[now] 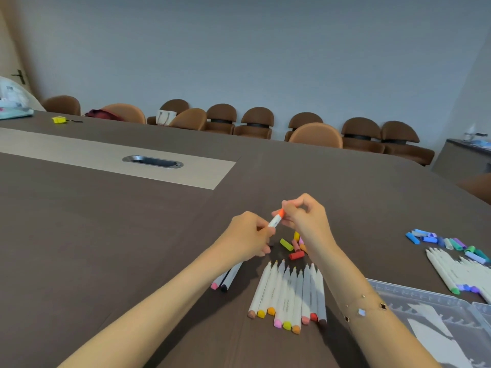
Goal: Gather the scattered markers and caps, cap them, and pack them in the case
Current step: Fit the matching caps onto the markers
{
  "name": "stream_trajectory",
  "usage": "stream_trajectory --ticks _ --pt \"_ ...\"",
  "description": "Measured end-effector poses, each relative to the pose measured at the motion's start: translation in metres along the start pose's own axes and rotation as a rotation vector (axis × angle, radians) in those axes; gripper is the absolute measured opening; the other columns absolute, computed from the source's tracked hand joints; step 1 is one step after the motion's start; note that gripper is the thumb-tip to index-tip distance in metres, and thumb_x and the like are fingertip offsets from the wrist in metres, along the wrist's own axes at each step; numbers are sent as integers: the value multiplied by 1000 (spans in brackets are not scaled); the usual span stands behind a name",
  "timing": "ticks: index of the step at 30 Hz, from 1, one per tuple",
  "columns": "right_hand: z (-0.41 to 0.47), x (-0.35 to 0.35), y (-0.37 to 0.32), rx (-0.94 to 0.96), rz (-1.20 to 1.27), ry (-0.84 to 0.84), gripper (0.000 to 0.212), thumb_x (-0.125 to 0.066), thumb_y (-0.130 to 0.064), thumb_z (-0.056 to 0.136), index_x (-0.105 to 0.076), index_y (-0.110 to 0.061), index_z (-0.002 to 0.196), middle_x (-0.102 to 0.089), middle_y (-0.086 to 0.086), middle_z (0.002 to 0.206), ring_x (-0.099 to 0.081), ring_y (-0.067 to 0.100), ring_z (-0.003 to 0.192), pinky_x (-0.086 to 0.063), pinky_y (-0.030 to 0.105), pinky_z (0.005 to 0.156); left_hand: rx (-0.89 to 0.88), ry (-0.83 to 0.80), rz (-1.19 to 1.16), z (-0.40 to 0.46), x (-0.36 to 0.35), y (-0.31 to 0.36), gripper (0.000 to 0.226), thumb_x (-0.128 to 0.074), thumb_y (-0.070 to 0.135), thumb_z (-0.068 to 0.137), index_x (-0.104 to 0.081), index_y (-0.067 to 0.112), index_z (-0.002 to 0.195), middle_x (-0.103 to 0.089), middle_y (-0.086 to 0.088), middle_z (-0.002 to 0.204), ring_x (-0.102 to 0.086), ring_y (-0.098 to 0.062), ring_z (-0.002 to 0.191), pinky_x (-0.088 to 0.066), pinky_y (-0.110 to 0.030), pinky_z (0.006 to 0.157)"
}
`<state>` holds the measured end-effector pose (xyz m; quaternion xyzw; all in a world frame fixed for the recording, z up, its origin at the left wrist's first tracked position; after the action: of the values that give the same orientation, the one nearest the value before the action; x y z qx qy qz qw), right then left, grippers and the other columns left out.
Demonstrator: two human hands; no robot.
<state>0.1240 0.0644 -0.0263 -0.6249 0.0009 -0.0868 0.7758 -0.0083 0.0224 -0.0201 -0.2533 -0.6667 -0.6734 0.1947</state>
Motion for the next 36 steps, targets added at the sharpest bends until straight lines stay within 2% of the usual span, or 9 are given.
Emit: stream_trajectory --ticks 3,5,9,12,14,19,24,30,36 --pt "-3 -7 -4 17 -142 -89 13 -55 -18 93 -62 -7 95 -72 -2 86 -68 7 84 -53 20 76 90 -133 90 -1 0 4 17 -58 25 93 -63 10 89 -69 -3 76 -72 -13 69 -58 -23 71" --pt "-1 -9 -10 66 -297 -151 15 -53 -24 94 -65 -18 100 -65 -14 92 -60 2 88 -45 15 73 131 -131 254 1 5 4 20 -62 29 90 -60 12 80 -68 -3 76 -71 -14 64 -56 -22 65" --pt "10 19 -5 43 -415 -100 24 -52 -25 94 -61 -21 115 -63 -4 109 -57 11 100 -43 24 81 153 -84 508 -1 2 -4 28 -68 31 84 -52 16 65 -57 2 63 -59 -8 48 -44 -17 54" --pt "17 42 8 2 -506 -96 25 -49 -19 95 -61 -16 117 -63 2 112 -54 12 96 -40 23 78 186 -140 626 -2 -7 -13 21 -67 29 84 -60 10 86 -57 0 72 -61 -14 60 -50 -22 65" --pt "19 51 16 -15 -561 -104 25 -48 -17 95 -60 -16 117 -62 3 114 -52 11 95 -38 22 78 200 -183 687 -2 -11 -17 32 -67 30 85 -61 8 107 -62 -3 84 -61 -15 64 -51 -22 68" --pt "21 52 30 2 -742 -177 22 -49 -13 96 -66 -15 110 -63 4 117 -57 14 102 -42 20 81 167 -193 713 2 -20 -16 28 -67 31 85 -60 8 100 -61 -1 78 -61 -13 65 -43 -17 57" --pt "26 45 35 -72 -913 -258 20 -53 -13 93 -72 -12 99 -66 8 110 -62 17 91 -46 20 72 127 -299 707 1 -29 -12 37 -66 37 85 -67 5 103 -64 -3 85 -59 -15 69 -46 -21 66" --pt "30 62 29 -90 -917 -230 14 -57 -8 89 -68 -12 82 -66 13 104 -62 21 96 -51 25 75 164 -292 701 3 -36 -17 32 -58 31 91 -50 13 65 -54 3 61 -51 -7 48 -46 -21 64" --pt "26 57 45 -168 -964 -360 17 -63 -16 88 -71 -9 102 -64 11 110 -58 17 94 -46 22 73 175 -306 696 4 -38 -21 18 -61 23 87 -56 11 76 -54 2 63 -51 -10 52 -46 -21 64"
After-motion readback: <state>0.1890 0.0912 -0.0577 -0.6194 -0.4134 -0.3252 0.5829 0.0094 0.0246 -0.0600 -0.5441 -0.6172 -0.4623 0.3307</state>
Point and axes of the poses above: each hand's wrist, its own z-axis towards the middle knuckle, its own x-axis out of the back of the hand, y = z × x, the point moved 4 cm from there along z, towards the middle knuckle
